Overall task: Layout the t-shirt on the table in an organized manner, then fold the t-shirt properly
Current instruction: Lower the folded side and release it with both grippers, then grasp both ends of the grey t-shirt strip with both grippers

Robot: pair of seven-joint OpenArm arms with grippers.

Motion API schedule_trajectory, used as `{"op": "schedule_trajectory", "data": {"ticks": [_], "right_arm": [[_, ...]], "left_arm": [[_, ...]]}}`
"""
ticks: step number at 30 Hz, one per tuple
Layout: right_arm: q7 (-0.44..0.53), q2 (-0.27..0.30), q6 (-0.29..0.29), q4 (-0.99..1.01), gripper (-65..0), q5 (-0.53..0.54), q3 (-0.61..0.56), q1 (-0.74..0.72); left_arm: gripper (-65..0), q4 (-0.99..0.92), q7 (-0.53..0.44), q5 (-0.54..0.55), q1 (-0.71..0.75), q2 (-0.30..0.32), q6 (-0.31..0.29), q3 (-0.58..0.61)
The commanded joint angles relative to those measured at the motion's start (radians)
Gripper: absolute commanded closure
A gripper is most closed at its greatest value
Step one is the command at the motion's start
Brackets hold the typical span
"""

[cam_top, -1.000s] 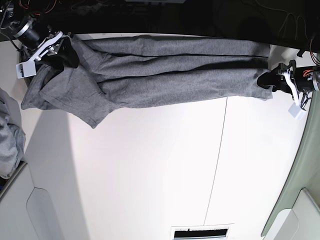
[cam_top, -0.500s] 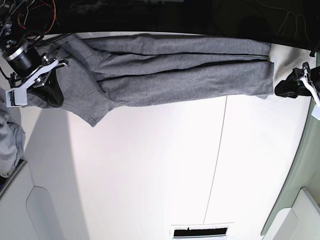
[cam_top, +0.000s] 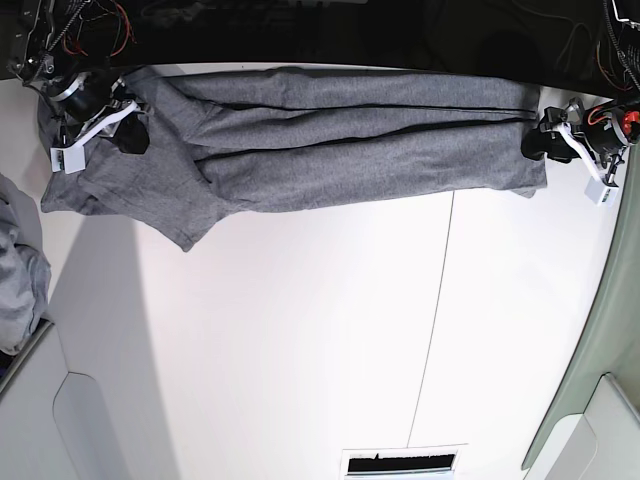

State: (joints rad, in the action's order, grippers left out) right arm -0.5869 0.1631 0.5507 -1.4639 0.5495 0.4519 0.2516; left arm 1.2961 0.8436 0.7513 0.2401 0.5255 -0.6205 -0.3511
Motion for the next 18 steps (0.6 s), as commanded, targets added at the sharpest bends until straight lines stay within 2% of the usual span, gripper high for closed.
{"op": "schedule_trajectory", "data": {"ticks": [1,4,9,11,14,18], "right_arm": [[0.023,0.008,0.011,-0.013,0.0,0.023,0.004,-0.010],[0.022,0.008,0.011,-0.013,0.0,0.052,0.004,-0.010],[0.023,0.008,0.011,-0.013,0.0,0.060,0.004,-0.013],[0.022,0.008,0.012,-0.013,0.0,0.060,0.004,-0.013],[0.023,0.008,0.011,-0.013,0.0,0.060,0.004,-0.013],[0.023,0.008,0.011,-0.013,0.0,0.060,0.004,-0.016]], "left_arm": [[-42.6,0.011,-0.010,-0.024,-0.003,0.014,0.013,-0.008],[-42.6,0.011,-0.032,-0.041,-0.002,0.004,0.034,-0.008],[-42.6,0.011,0.022,-0.031,0.013,-0.027,0.031,-0.008],[-42.5,0.011,0.024,-0.021,0.035,-0.035,0.011,-0.008],[-42.5,0.011,0.074,0.022,0.068,-0.049,-0.078,-0.008],[-42.5,0.012,0.092,0.099,0.109,-0.051,-0.078,-0.008]]}}
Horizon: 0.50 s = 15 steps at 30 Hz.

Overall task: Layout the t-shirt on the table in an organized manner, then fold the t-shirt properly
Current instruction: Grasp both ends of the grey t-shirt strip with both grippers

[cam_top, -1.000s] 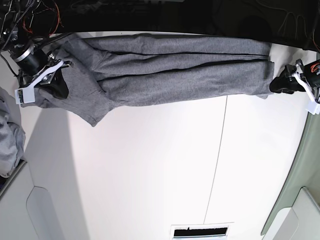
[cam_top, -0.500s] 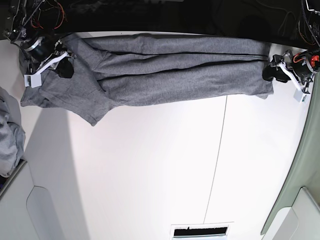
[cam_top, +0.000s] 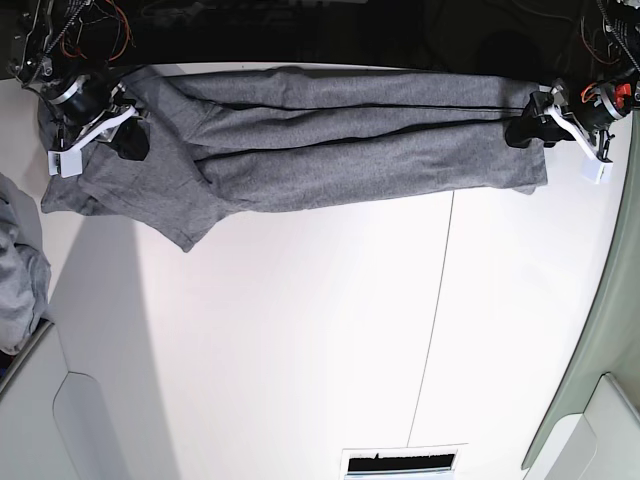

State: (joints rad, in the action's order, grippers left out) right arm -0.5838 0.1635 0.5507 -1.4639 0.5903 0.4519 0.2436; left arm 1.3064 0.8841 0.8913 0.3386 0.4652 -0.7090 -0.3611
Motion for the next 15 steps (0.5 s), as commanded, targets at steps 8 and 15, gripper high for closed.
{"op": "schedule_trajectory", "data": {"ticks": [8,15], "right_arm": [[0.019,0.007,0.011,-0.013,0.0,0.021,0.004,-0.013],[0.019,0.007,0.011,-0.013,0.0,0.023,0.004,-0.021]], "left_arm": [[-16.0,0.002,0.010,-0.039,0.011,0.008,0.011,0.002],[0.0,0.103,-0.010,-0.039,0.011,0.023,0.011,0.002]]}}
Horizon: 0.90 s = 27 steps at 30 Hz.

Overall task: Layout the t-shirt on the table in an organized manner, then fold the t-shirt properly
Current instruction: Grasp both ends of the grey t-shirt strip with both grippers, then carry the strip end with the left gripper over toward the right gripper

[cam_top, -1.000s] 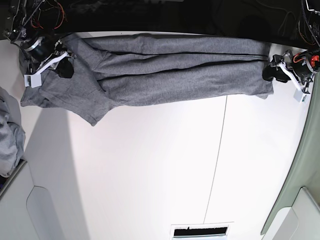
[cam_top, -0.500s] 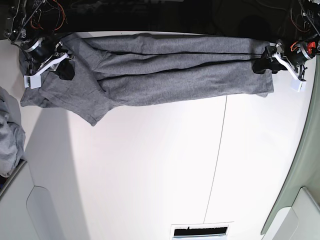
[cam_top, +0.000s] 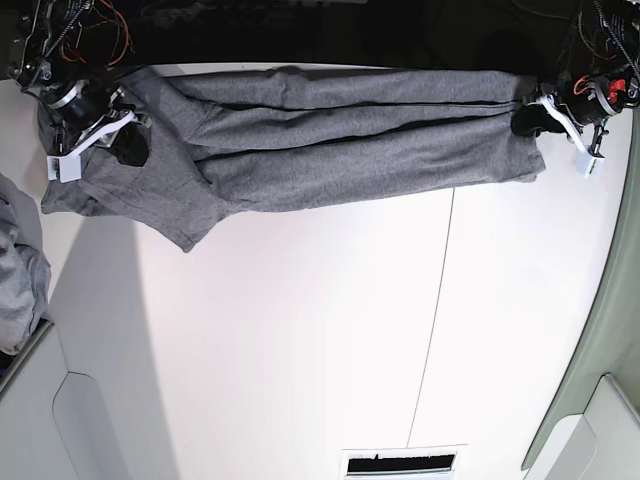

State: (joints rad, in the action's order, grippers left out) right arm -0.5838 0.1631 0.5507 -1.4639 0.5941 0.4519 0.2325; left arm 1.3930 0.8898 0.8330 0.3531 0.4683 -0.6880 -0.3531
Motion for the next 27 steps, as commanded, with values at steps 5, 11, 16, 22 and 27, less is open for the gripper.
{"op": "schedule_trajectory", "data": {"ticks": [5,11,16,22,27], "right_arm": [[0.020,0.008,0.011,-0.013,0.0,0.027,0.004,-0.011],[0.019,0.008,0.011,-0.013,0.0,0.026,0.004,-0.010],[0.020,0.008,0.011,-0.013,0.0,0.026,0.004,-0.011],[0.023,0.007,0.011,-0.013,0.0,0.027,0.004,-0.010],[0.023,0.006,0.011,-0.013,0.0,0.026,0.004,-0.010]], "left_arm": [[0.0,0.267,0.122,0.060,-0.002,0.031,-0.010,-0.006],[0.0,0.486,0.163,0.180,-0.001,0.010,-0.010,0.004],[0.0,0.515,0.130,0.173,-0.027,-0.055,-0.010,0.160],[0.0,0.499,0.111,-0.042,-0.165,-0.182,-0.010,0.416],[0.0,0.403,0.096,-0.166,-0.200,-0.256,-0.010,0.518]]}}
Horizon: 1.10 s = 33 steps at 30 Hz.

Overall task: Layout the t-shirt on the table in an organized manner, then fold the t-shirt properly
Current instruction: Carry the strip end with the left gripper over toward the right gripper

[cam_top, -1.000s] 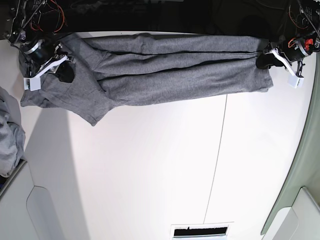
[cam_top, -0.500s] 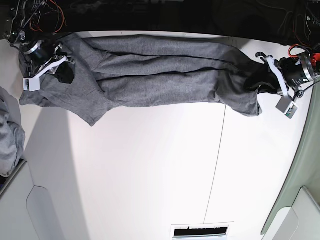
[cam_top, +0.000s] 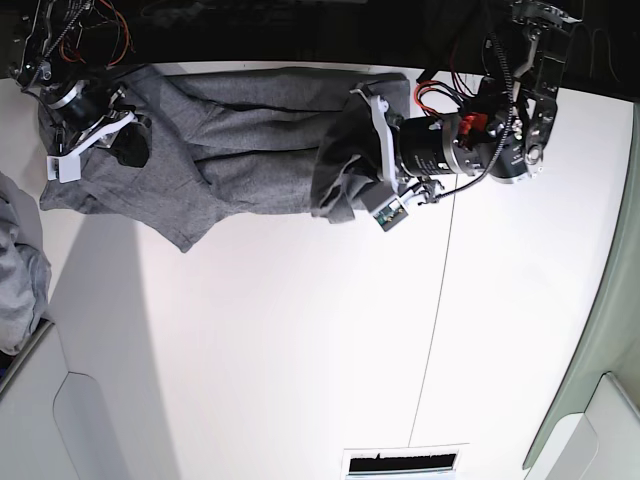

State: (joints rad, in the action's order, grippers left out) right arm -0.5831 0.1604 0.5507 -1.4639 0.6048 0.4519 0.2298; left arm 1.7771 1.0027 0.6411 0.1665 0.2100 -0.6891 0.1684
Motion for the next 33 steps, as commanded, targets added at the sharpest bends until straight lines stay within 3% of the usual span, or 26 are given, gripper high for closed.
{"op": "schedule_trajectory", "data": {"ticks": [1,3,5,7,8,10,15,20,23,25,29,33], "right_arm": [[0.023,0.008,0.011,-0.013,0.0,0.016,0.004,-0.008],[0.023,0.008,0.011,-0.013,0.0,0.016,0.004,-0.008],[0.026,0.008,0.011,-0.013,0.0,0.017,0.004,-0.008],[0.026,0.008,0.011,-0.013,-12.6,0.042,0.004,-0.008],[0.026,0.010,0.011,-0.015,-18.7,0.058,0.004,-0.008],[0.014,0.011,0.013,-0.036,-24.8,0.084,0.009,-0.007],[-0.019,0.014,0.014,-0.185,-25.1,0.099,0.097,-0.008],[-0.020,0.087,-0.013,-0.251,-27.7,0.035,0.187,-0.007],[-0.016,0.156,-0.060,-0.200,-38.8,-0.013,0.216,-0.006],[0.003,0.200,-0.061,-0.144,-43.0,-0.014,0.229,-0.007],[0.034,0.264,-0.049,-0.004,-43.4,0.017,0.231,-0.008],[0.029,0.276,0.016,0.137,-43.4,0.069,0.207,-0.034]], "left_arm": [[0.0,-0.002,-0.019,0.029,-0.018,0.000,-0.009,0.015],[-6.9,-0.027,-0.037,0.038,-0.032,0.001,-0.009,0.060],[-22.7,-0.031,-0.071,0.038,-0.045,0.000,-0.009,0.101],[-35.9,-0.031,-0.107,0.038,-0.061,0.000,0.013,0.132],[-37.4,-0.031,-0.111,0.038,-0.068,0.000,0.047,0.143],[-37.4,-0.031,-0.113,0.038,-0.079,0.000,0.069,0.151],[-37.4,-0.031,-0.113,0.076,-0.079,-0.021,0.068,0.151],[-37.4,-0.031,-0.107,0.078,-0.077,-0.026,0.068,0.151],[-37.4,-0.031,-0.101,0.076,-0.077,-0.018,0.068,0.131],[-37.4,-0.031,-0.101,0.077,-0.077,-0.012,0.068,0.106],[-37.4,-0.031,-0.101,0.080,-0.077,-0.012,0.068,0.048],[-37.4,-0.031,-0.101,0.080,-0.077,-0.012,0.068,0.007]]}}
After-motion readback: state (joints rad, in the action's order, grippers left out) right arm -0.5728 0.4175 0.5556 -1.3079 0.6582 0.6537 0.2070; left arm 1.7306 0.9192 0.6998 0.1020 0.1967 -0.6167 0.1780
